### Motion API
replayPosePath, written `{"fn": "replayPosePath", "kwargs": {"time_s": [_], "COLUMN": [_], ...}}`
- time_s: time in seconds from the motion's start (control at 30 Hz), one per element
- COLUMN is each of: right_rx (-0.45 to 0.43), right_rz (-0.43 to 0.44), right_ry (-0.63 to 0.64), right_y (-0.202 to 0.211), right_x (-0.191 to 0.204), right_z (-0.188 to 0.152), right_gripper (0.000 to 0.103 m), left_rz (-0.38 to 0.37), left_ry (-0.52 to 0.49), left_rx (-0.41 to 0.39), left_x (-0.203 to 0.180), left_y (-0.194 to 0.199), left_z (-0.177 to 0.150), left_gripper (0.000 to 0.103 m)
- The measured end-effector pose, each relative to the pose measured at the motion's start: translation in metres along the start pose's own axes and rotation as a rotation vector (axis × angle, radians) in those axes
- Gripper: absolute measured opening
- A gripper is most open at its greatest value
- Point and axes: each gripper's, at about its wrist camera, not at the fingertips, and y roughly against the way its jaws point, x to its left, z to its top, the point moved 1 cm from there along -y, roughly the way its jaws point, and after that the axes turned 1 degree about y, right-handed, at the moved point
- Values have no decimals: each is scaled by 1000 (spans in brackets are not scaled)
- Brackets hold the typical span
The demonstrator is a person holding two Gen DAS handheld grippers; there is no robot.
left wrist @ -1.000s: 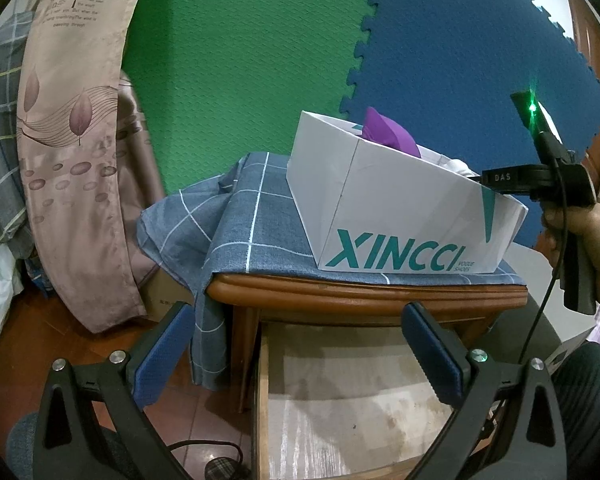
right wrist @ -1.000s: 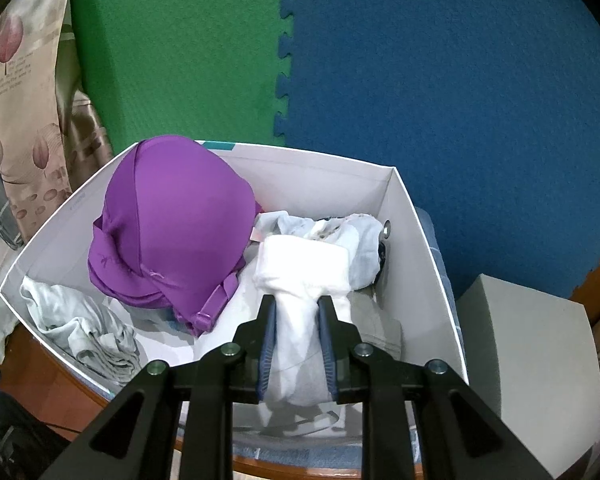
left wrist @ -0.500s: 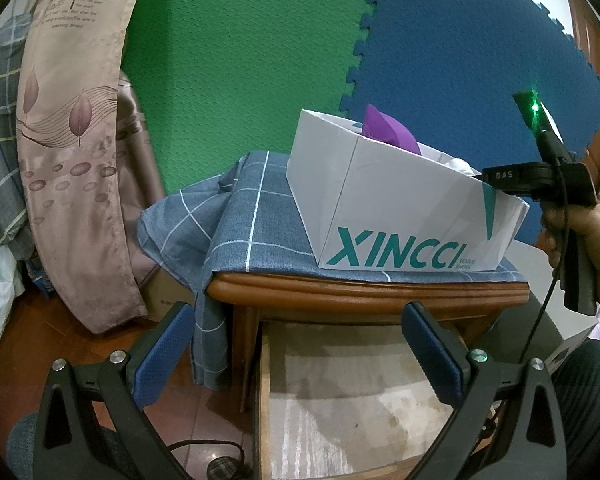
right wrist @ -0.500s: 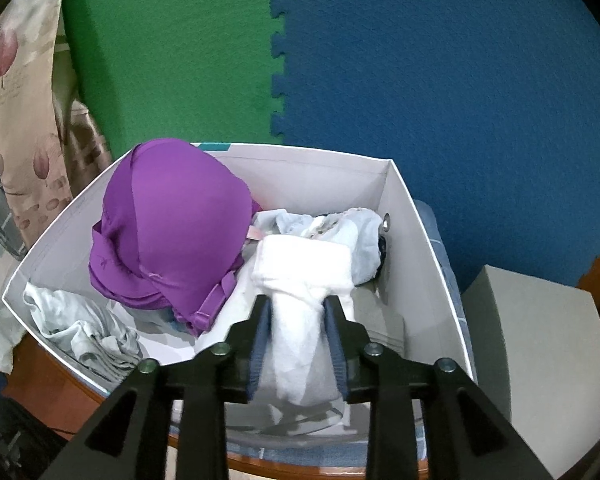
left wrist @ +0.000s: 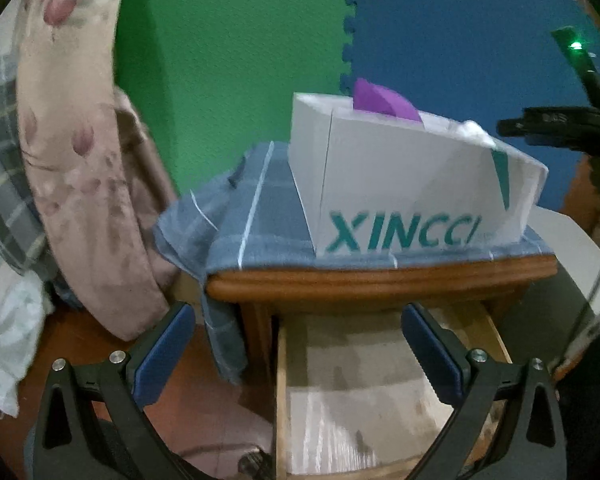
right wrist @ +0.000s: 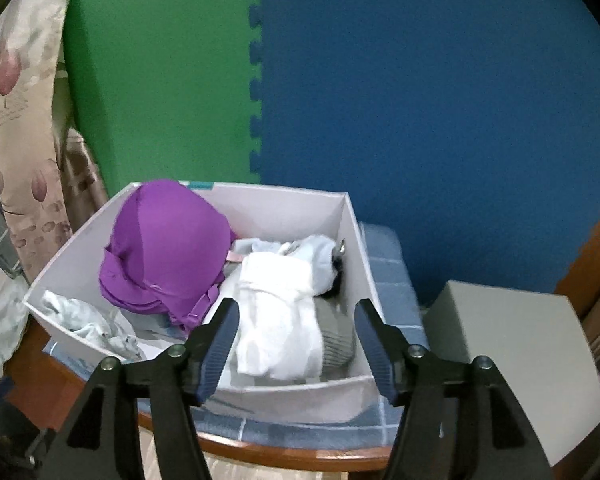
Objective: Take underwear out of drawer
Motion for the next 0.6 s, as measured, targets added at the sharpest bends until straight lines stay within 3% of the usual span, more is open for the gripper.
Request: {"fn": "replayPosePath", "kwargs": {"time_s": [0.1, 0.23, 0.4, 0.6], "right_rx": [-32, -60, -64, -54], "right_rz": [4, 14, -6, -27], "right_ry": [-2, -4, -23, -30], "right_y": [25, 52, 82, 106], "right_x": [-3, -4, -6, -11], "right_z": [4, 12, 13, 12], "right_gripper": [66, 69, 72, 77], "left_rz": [78, 100, 196, 160], "left_ry": [-27, -15, -25, -11], "left_rx": [-28, -56, 18, 190], "left_x": [-17, -36, -67, -94], "left_y": [9, 18, 28, 33], "left_z": [24, 70, 108, 125], "left_gripper": [102, 102, 103, 103]}}
